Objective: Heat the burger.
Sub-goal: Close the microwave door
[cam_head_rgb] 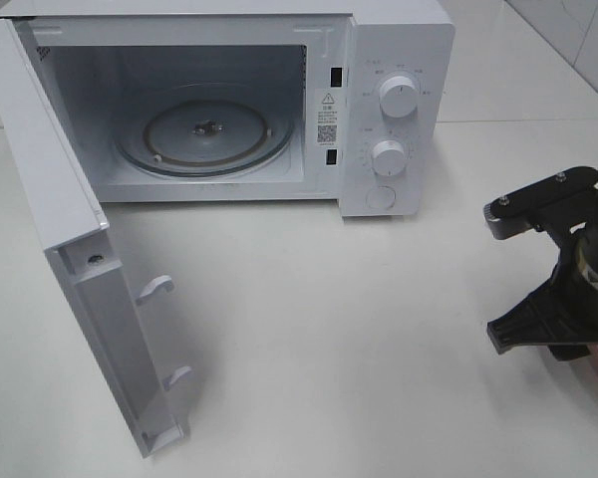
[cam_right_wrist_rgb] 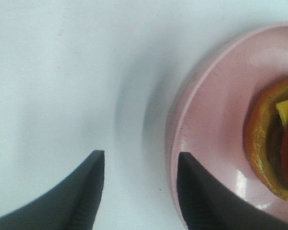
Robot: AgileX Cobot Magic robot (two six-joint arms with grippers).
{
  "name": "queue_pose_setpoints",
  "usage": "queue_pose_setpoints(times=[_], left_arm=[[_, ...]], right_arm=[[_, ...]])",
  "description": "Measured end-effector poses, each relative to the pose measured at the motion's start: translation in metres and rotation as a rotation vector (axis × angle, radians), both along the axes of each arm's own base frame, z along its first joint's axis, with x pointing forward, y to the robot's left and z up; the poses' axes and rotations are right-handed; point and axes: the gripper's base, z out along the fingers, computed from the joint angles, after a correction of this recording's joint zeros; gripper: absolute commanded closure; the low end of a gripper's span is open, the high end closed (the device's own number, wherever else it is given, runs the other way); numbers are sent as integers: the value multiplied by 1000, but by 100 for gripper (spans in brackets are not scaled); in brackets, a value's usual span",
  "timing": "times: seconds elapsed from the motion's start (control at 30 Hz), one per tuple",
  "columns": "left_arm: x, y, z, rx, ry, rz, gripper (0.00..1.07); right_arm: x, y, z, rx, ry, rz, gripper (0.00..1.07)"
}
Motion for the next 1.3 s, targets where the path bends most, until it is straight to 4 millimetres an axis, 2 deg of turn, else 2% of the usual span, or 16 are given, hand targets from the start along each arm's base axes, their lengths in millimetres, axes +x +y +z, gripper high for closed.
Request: queue_pose_setpoints(times=[0.13,0.17,0.2,0.23,0.27,0.33,0.57,0.8,1.07,1.3], left_arm=[[0,0,0,0,0,0,9],[0,0,0,0,0,0,9],[0,0,0,0,0,0,9],[0,0,0,0,0,0,9],[0,0,0,0,0,0,9],[0,0,0,0,0,0,9],[0,0,0,0,0,0,9],[0,0,0,0,0,0,9],[0,0,0,0,0,0,9],[0,0,0,0,0,0,9]], right_arm=[[-7,2,16,73,-16,58,46],[-13,3,25,119,-26,88,41],[-13,3,25,119,-26,88,41],[-18,3,34,161,-40,117,34],[-18,3,34,161,-40,117,34],[-27,3,48,223,-69,159,27],[-45,0,72,330,-130,198,29],[-73,-14,99,386,-205,223,31],[-100,-31,116,409,-269,226,31],[-115,-40,124,428,-313,226,31]])
